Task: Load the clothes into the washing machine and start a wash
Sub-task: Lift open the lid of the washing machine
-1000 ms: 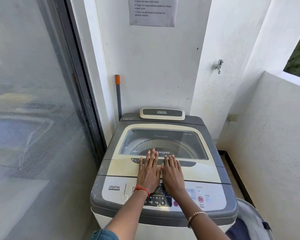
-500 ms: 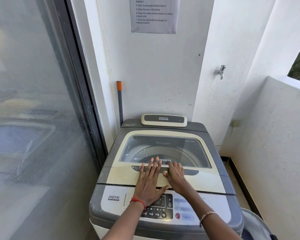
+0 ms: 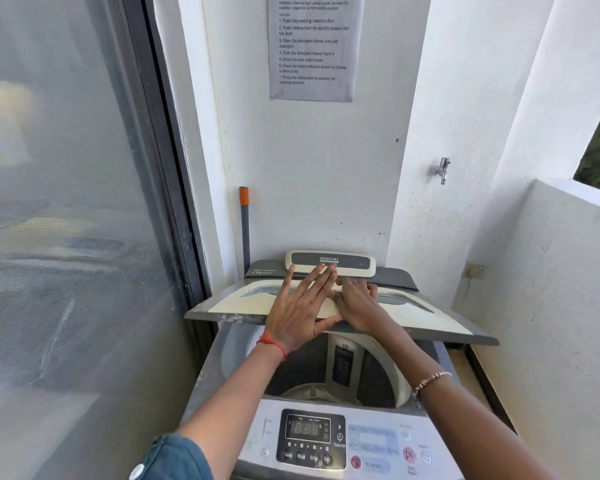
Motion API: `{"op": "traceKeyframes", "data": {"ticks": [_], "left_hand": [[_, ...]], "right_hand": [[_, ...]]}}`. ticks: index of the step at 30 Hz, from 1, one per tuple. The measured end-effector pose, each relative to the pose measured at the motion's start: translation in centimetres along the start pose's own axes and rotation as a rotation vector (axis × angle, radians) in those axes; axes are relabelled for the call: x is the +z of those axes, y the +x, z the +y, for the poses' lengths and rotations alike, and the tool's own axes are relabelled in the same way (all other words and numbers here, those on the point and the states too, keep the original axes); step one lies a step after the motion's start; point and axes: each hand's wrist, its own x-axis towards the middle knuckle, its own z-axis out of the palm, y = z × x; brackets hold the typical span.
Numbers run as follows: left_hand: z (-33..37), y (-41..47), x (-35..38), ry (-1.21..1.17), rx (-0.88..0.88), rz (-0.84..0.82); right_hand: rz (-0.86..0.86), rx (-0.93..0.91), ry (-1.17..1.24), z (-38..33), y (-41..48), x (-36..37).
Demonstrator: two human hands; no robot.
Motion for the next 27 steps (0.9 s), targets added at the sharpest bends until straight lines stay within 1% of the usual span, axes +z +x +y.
{"op": "traceKeyframes", "data": {"ticks": [3,5,7,9,12,15,17,21,27], "left_hand": [[-1.1,1.9,-0.8,0.026,0.013,0.065],[-1.7,3.1,-1.0,0.025,0.017,0.112],[-2.3,4.4,-1.3,0.008,0.01,0.145],[-2.9,5.8,-1.7,-0.002,-0.002,0.155],[-3.8,7.7,-2.2,-0.001,-0.013,0.151],[-4.5,9.1,-2.4,0.014,-0.02,0.161],[-4.8,9.9,-2.4,0.016,-0.021,0.176],[-5.4,11.2,-2.4,0.019,-0.022,0.196],[-6.6,13.5,-2.4,0.006,-0.022,0.185]], "right_hand": [[0.037,-0.038,-0.134,-0.2,1.2,-1.6],[0.135,-0.051,-0.109,-0.2,1.7,-2.4],[0.272,-0.068,-0.077,-0.2,1.9,-2.9],[0.384,-0.104,-0.121,-0.1,1.9,-2.9],[0.477,-0.127,-0.223,0.1,2.3,-3.0],[0.49,-0.13,-0.305,0.3,2.8,-3.3],[0.505,-0.167,-0.357,0.5,3.1,-3.2],[0.555,-0.192,-0.383,0.8,4.4,-3.7],[0.526,-0.337,-0.483,2.2,6.8,-5.3]]}}
